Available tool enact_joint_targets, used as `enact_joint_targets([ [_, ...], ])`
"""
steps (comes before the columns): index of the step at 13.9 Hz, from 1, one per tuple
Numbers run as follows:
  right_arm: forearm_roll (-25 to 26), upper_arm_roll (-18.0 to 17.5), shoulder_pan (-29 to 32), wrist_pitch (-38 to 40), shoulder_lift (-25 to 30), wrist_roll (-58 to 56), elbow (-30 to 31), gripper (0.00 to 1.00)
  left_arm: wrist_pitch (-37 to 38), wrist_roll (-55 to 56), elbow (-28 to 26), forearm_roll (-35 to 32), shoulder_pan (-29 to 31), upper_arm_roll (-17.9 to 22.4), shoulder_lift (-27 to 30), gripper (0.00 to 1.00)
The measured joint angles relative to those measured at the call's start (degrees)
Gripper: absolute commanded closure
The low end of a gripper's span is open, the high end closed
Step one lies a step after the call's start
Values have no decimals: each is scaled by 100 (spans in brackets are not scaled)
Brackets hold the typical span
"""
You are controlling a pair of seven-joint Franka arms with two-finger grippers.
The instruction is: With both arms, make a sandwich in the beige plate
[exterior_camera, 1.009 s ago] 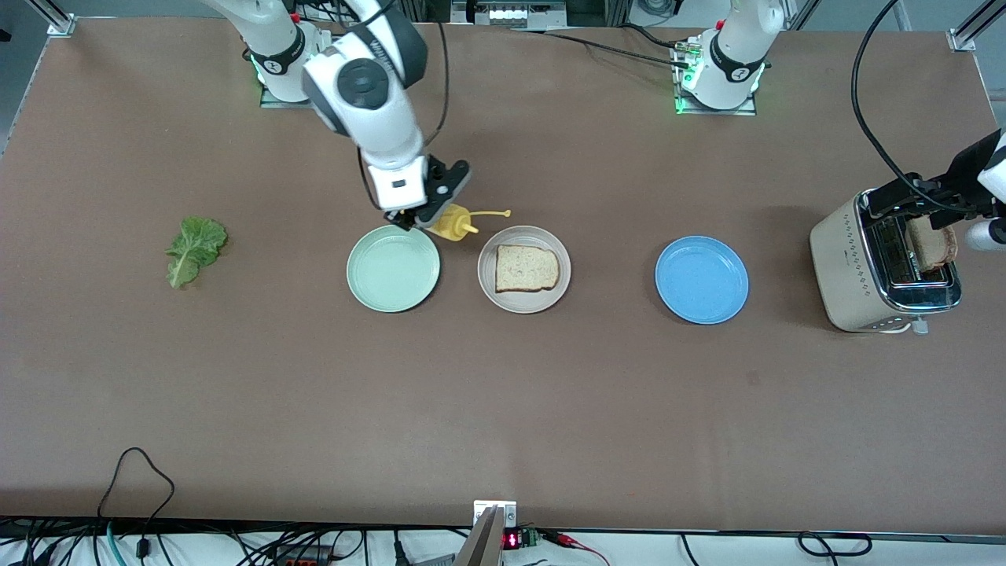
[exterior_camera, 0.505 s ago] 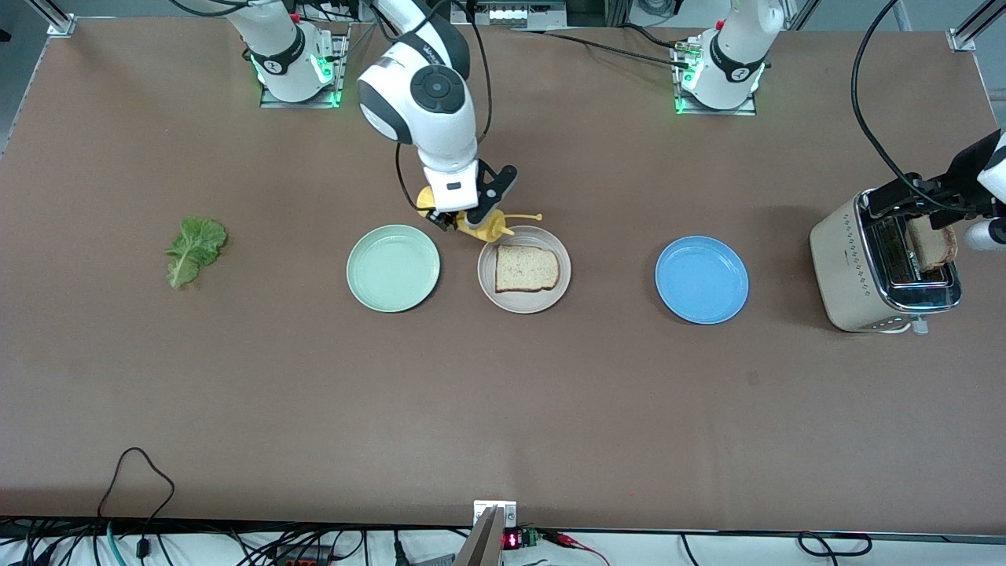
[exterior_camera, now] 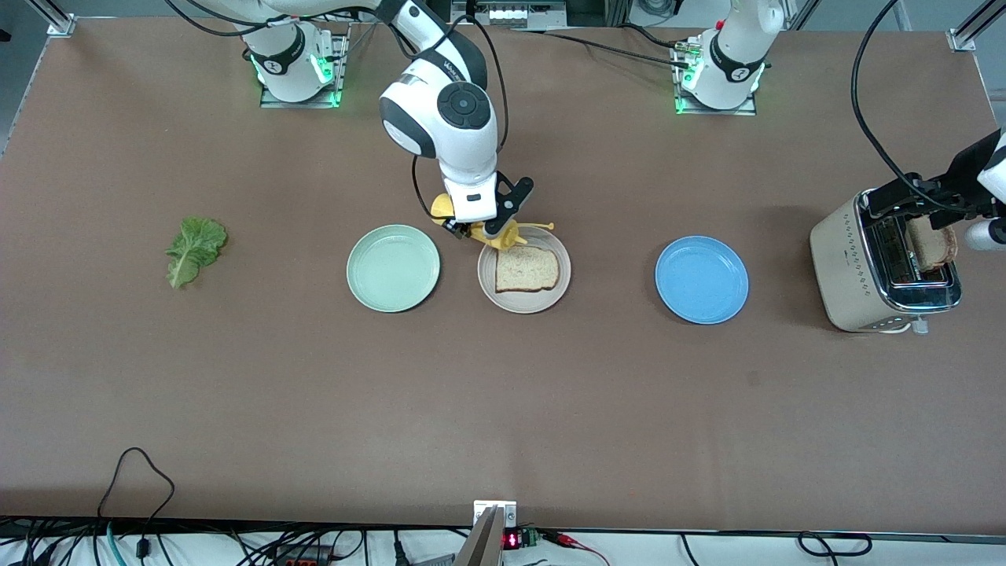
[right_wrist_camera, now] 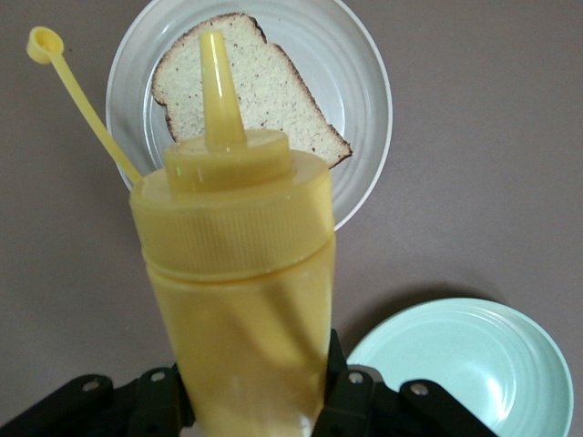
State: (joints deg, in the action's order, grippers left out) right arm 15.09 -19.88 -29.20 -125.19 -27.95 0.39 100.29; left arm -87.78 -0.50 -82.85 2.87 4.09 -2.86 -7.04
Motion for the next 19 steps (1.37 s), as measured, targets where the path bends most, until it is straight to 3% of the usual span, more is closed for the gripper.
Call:
enact_joint_targets([
  [10, 85, 108, 72, 3, -27, 39, -27, 99, 0, -4, 0, 0, -5, -37, 0, 0],
  [15, 71, 58, 650, -2, 213, -130, -15, 99, 0, -6, 0, 0, -3, -154, 0, 0],
  [16, -32, 42, 844, -2, 356, -366, -1, 99, 0, -4, 0, 0, 15, -153, 0, 0],
  [19, -980, 33, 1470, 32, 904, -1739, 224, 99, 0, -4, 0, 0, 90, -134, 0, 0],
])
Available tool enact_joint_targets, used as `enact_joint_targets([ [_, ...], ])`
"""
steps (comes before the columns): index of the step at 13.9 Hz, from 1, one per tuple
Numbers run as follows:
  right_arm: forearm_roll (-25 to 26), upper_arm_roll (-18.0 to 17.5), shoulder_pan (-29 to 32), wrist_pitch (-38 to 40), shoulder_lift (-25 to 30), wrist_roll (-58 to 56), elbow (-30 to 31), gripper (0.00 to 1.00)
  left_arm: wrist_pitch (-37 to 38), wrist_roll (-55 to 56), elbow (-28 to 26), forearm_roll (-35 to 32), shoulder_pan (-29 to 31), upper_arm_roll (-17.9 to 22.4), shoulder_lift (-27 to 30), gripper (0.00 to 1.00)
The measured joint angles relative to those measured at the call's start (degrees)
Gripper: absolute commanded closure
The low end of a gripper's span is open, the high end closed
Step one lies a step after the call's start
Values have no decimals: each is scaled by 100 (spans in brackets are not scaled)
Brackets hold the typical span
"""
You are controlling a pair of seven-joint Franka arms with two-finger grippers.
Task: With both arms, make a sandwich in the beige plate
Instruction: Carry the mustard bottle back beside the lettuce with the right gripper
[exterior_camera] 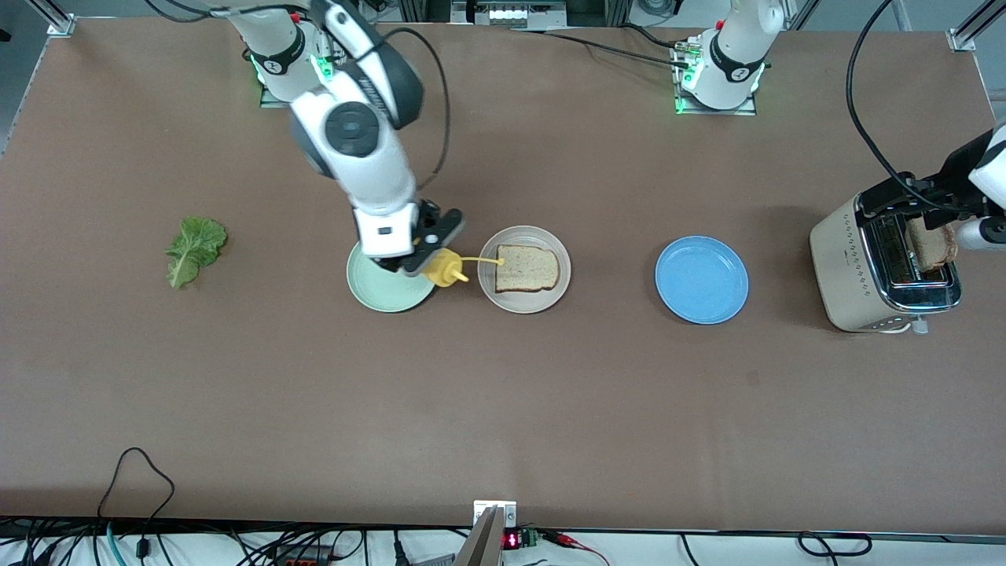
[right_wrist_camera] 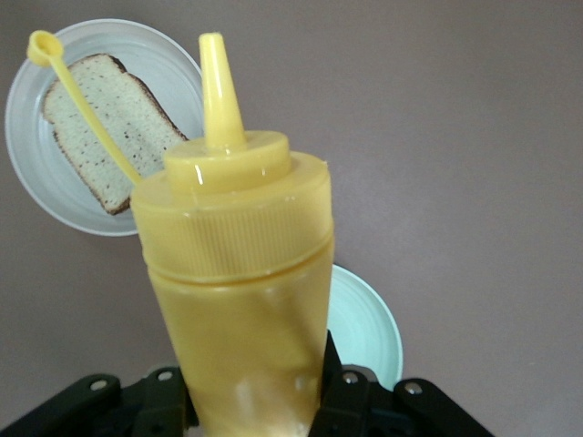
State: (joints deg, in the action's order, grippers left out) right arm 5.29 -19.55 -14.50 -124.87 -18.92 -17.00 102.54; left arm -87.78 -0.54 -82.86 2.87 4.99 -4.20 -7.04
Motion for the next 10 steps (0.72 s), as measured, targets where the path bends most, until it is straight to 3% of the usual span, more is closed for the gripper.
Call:
enact_joint_targets([
  [5, -1391, 38, 1082, 46, 725, -2422, 629, 98, -2, 0, -124, 0, 14, -4, 50, 0],
  [10, -2950, 682, 1791, 107, 982, -5234, 1253, 98, -55, 0, -255, 0, 13, -10, 149, 0],
])
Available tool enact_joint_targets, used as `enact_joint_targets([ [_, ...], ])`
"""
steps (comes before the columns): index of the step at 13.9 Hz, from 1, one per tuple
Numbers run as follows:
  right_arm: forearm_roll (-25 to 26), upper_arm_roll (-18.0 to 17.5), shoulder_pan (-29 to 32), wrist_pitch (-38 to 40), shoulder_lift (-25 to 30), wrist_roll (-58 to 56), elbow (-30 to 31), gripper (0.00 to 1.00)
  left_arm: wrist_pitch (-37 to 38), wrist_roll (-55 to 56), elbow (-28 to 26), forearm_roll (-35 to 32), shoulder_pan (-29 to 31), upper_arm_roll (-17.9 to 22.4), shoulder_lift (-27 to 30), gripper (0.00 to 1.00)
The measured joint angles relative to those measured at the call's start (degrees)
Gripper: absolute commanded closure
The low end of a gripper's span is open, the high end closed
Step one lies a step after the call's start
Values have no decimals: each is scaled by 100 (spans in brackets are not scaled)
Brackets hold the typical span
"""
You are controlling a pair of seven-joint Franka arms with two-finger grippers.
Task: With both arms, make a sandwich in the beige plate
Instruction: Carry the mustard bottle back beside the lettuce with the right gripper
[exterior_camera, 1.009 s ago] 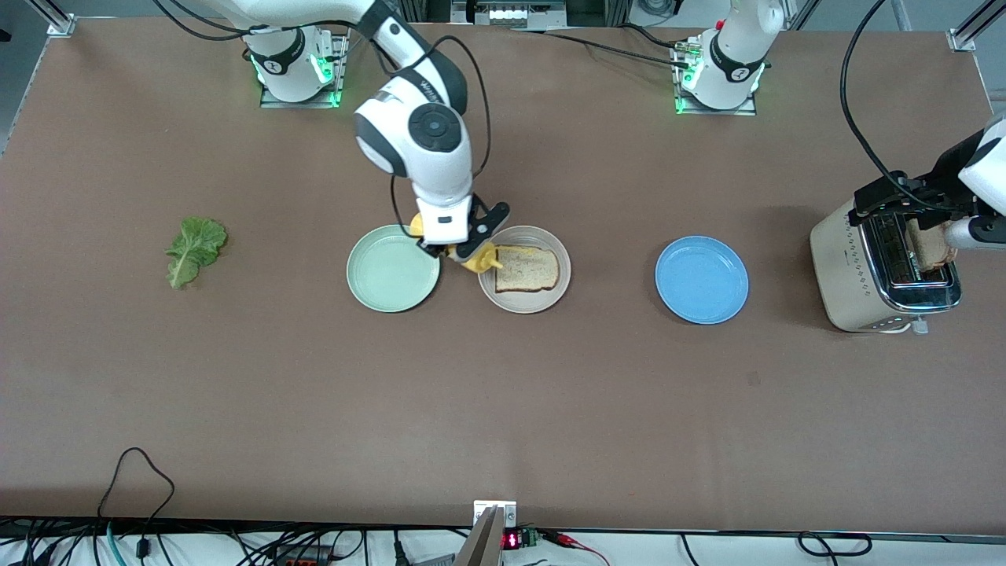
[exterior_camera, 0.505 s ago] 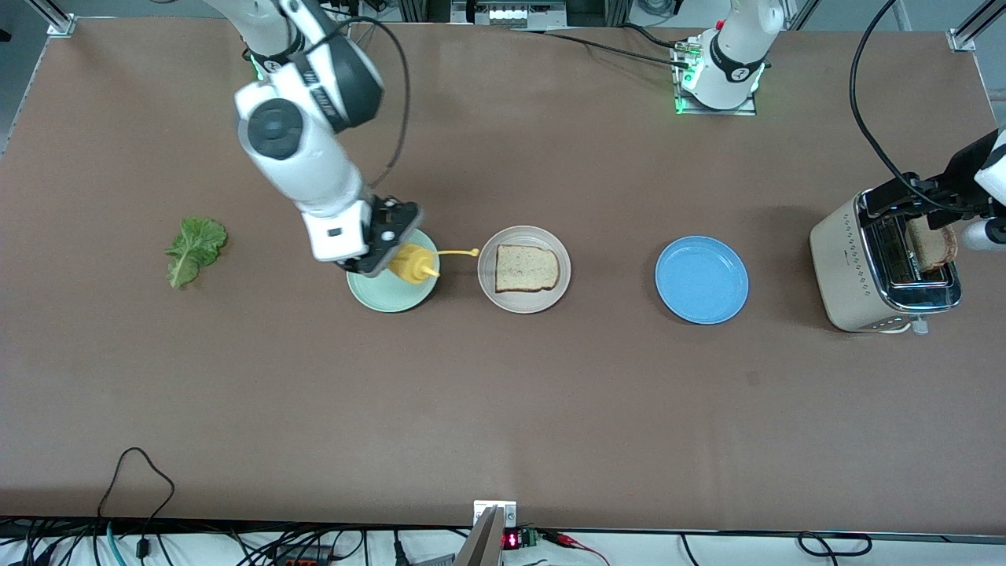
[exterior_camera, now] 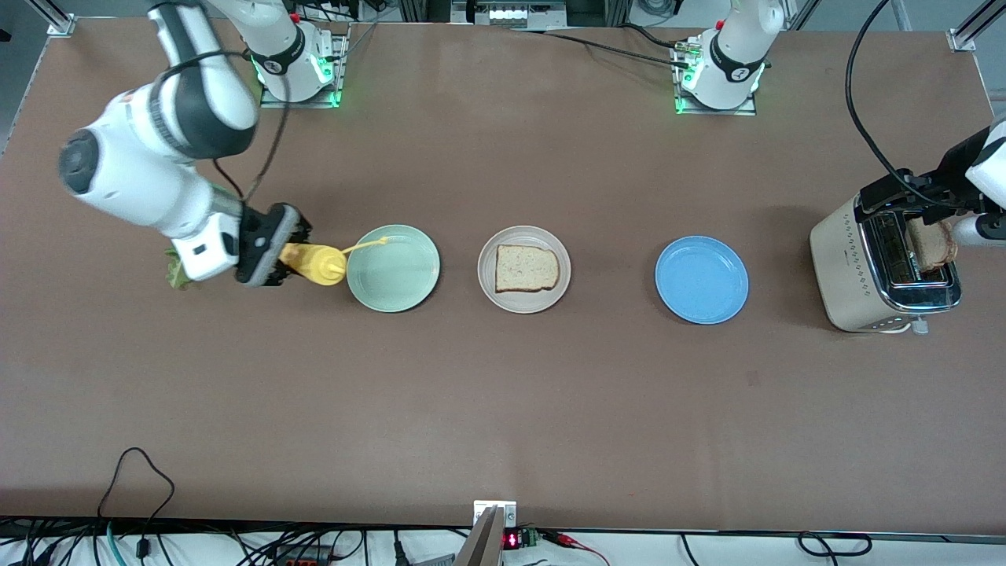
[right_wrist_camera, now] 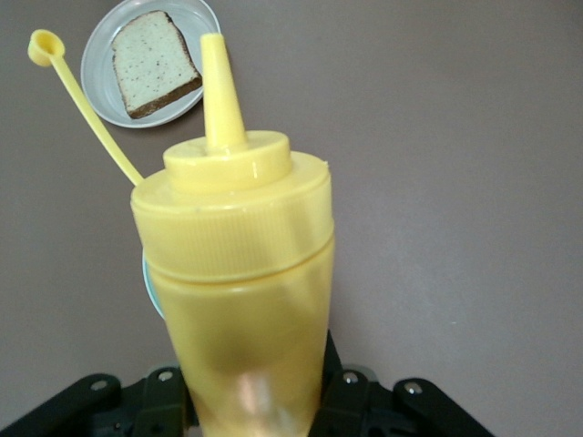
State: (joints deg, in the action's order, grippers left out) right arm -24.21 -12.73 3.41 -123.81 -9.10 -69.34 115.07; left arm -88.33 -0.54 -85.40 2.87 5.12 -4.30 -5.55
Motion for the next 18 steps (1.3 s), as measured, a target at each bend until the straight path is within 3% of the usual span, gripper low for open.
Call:
enact_joint_targets([
  [3, -584, 285, 360, 351, 1, -1315, 211, 97, -35, 0, -11, 0, 0, -4, 3, 0],
  [7, -902, 333, 844, 600, 0, -2324, 352, 96, -38, 0, -18, 0, 0, -4, 3, 0],
  [10, -1631, 354, 1261, 648, -78, -3417, 609, 96, -40, 0, -18, 0, 0, -7, 3, 0],
  [12, -2194, 383, 1477, 650, -278, -4193, 791, 96, -40, 0, -19, 0, -2, -24, 3, 0],
  [18, -3249, 386, 1763, 745, -920, -5726, 939, 94, -40, 0, -23, 0, -3, -35, 3, 0],
])
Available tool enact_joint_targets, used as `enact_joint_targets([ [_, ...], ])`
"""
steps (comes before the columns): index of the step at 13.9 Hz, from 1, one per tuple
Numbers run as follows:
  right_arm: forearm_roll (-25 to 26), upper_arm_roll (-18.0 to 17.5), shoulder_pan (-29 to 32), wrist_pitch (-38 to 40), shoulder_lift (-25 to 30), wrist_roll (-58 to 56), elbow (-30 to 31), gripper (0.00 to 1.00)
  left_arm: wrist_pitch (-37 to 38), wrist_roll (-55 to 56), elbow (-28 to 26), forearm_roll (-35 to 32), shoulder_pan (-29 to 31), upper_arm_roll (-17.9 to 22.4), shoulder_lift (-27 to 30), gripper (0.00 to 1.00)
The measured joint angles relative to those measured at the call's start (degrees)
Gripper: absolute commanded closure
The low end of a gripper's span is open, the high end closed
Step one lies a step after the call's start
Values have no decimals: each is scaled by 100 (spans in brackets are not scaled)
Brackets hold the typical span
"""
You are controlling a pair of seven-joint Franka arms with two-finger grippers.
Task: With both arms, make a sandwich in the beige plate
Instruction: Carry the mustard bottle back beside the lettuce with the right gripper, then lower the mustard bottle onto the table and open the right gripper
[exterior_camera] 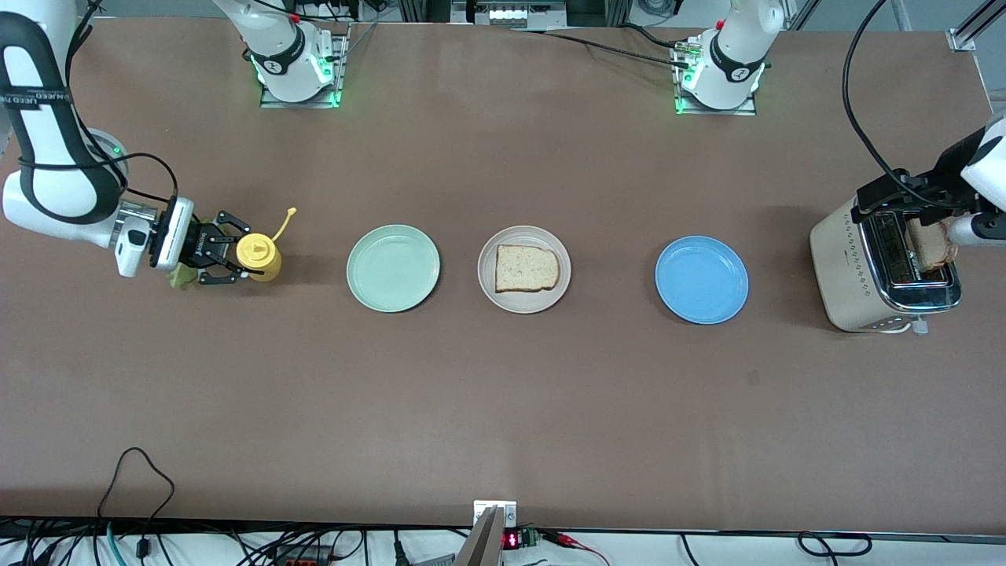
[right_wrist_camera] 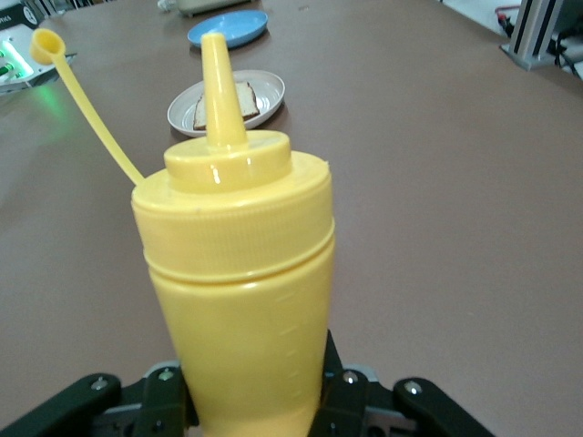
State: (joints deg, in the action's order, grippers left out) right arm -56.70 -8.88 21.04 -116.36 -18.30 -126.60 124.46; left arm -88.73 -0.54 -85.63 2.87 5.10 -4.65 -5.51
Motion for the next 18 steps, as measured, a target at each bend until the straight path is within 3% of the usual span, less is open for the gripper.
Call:
enact_joint_targets([
  [6, -573, 4, 383, 453, -371, -1016, 103, 94, 0, 0, -6, 0, 0, 0, 0, 0],
  [13, -740, 5, 666, 680, -785, -1507, 100, 93, 0, 0, -9, -164, -20, -13, 0, 0],
  [15, -747, 5, 673, 680, -848, -1555, 100, 85, 0, 0, -10, -165, -21, -15, 0, 0],
  [18, -749, 5, 685, 680, -905, -1573, 89, 81, 0, 0, -12, -165, -21, -15, 0, 0],
])
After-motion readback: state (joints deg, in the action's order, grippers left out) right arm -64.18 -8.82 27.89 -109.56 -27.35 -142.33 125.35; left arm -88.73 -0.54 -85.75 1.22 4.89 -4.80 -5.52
